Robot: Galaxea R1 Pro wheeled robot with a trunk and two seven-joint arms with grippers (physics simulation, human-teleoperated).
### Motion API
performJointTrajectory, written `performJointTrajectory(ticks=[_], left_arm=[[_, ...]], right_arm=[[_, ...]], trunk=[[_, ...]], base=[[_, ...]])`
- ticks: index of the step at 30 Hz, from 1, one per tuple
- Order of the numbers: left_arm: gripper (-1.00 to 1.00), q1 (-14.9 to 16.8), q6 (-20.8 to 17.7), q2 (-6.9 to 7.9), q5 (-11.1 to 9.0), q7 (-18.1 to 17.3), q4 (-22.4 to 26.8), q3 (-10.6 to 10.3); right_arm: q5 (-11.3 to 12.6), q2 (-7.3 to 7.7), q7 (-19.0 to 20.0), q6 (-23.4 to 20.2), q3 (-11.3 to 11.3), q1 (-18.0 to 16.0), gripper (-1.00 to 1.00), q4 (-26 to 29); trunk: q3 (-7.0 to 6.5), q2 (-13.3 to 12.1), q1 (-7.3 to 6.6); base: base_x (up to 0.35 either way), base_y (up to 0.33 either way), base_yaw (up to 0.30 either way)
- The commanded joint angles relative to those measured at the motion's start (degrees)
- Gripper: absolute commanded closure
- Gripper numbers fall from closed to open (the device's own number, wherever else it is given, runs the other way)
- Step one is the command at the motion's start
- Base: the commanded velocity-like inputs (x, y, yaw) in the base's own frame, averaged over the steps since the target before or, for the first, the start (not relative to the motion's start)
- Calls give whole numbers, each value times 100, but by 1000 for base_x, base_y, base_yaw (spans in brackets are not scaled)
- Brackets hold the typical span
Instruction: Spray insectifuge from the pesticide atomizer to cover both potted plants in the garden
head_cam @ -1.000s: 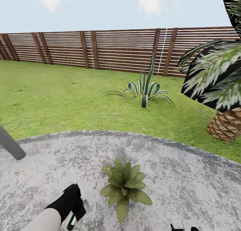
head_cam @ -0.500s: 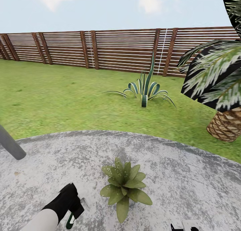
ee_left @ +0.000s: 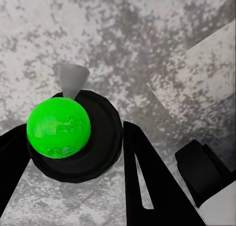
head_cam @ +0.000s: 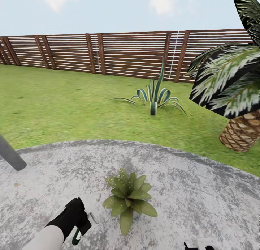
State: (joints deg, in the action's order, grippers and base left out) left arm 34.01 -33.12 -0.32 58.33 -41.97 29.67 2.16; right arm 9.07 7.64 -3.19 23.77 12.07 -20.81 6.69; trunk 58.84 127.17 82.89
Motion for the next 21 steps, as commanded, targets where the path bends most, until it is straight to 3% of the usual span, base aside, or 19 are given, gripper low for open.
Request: performJointTrajectory(ticks=[1,7,11,14,21], left_arm=[[100,1,-25,8,29,-49,12,19],[100,86,-75,39,54,-111,16,13],[100,346,-104,68,97,-126,4,-5],[100,422,-107,282,78,-129,7,10],[100,368,-43,536,40,-136,-52,21]], right_arm=[[51,1,-15,13,50,-2,-100,-1],[51,1,-14,13,51,-2,-100,-2],[51,1,-15,13,50,-2,-100,-1],[51,1,-15,13,50,-2,-100,-3],[51,1,-15,13,50,-2,-100,-3]], trunk=[[5,2,0],[5,2,0],[5,2,0],[5,2,0],[5,2,0]], base=[[41,-158,0],[8,-32,0],[0,-1,0],[0,0,0],[0,0,0]])
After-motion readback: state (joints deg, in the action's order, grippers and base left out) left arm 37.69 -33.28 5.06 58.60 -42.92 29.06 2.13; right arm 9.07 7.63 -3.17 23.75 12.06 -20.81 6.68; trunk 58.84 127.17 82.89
